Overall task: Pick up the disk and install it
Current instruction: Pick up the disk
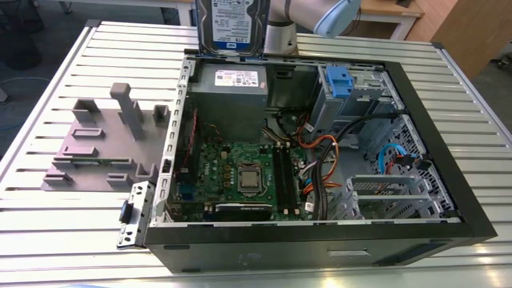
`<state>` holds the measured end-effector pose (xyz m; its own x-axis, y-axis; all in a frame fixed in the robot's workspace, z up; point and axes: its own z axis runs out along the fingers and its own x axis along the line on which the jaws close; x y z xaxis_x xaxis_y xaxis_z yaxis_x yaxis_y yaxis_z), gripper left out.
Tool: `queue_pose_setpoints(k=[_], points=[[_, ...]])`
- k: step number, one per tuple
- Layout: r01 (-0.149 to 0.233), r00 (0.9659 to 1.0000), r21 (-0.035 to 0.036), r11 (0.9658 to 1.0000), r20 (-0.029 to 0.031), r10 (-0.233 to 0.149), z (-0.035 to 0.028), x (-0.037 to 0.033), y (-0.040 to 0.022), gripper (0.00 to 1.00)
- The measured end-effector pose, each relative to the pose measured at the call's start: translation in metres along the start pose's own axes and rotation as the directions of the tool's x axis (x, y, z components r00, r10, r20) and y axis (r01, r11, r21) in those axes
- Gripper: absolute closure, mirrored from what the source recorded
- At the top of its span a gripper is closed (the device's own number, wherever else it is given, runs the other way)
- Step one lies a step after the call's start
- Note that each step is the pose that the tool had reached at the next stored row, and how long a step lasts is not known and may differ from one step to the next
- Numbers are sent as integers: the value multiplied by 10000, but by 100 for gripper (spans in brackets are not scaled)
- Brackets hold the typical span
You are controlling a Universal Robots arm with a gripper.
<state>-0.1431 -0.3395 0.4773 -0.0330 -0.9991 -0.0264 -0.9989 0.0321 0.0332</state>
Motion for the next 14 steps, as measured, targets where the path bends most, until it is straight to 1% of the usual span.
queue_pose_setpoints(k=[1,2,5,6,7,10,14], points=[[-1,10000,-1,10000,12,1,-1,1,-3,63],[-1,10000,-1,10000,43,1,0,5,-7,63],[1,9998,-6,10000,186,-1,-1,20,-17,63],[2,9997,-7,10000,227,-2,-1,27,-20,63],[3,9997,-8,10000,252,-3,-1,35,-23,63],[3,9996,-8,10000,266,-3,-1,58,-30,63],[3,9996,-9,10000,265,-3,-1,88,-44,63]])
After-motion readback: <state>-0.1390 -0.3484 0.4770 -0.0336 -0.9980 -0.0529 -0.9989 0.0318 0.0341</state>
